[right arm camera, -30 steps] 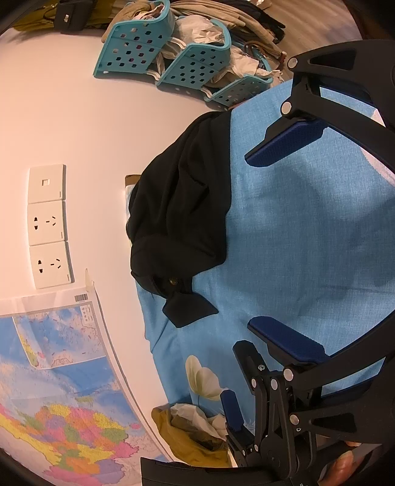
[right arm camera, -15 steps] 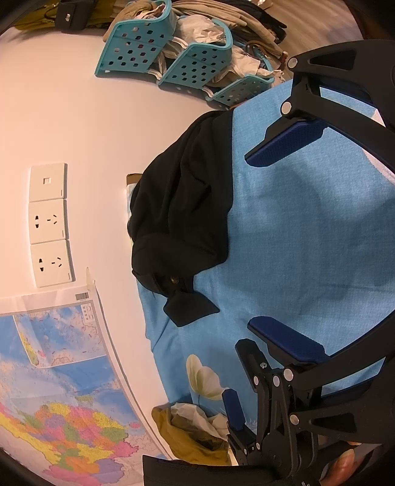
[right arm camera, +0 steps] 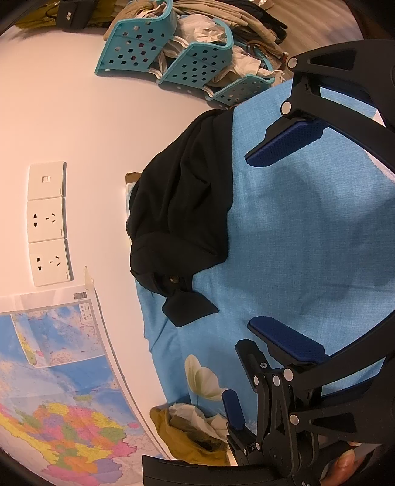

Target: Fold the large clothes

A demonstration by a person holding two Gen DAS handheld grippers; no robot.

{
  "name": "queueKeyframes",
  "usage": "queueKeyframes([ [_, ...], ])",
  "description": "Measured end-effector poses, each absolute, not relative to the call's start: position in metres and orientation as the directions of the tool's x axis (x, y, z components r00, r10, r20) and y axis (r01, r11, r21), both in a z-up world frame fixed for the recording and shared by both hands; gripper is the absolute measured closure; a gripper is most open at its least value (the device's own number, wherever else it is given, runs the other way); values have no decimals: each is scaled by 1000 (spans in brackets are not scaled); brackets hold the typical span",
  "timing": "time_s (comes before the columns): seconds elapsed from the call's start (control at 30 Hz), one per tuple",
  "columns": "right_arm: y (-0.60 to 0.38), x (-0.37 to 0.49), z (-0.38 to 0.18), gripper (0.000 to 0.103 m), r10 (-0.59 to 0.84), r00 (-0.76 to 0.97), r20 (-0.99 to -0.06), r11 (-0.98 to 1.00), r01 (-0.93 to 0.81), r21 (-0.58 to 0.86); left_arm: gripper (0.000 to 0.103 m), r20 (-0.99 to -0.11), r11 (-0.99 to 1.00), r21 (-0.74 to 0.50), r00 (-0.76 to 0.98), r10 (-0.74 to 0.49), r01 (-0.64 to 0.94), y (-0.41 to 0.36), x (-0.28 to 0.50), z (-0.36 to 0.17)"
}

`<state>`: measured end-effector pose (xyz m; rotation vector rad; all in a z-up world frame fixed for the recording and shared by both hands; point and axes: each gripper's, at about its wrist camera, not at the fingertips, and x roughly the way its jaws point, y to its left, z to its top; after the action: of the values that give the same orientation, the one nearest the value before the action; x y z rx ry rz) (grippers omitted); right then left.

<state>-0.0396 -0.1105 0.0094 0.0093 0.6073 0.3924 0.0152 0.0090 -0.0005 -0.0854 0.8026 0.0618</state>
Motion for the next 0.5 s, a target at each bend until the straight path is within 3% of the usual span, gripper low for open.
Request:
queueKeyframes([
  [0.5, -99, -28, 15, 6, 361, 742, -565, 918, -388, 78, 7, -734, 994, -48, 678, 34, -101, 15, 27, -4],
])
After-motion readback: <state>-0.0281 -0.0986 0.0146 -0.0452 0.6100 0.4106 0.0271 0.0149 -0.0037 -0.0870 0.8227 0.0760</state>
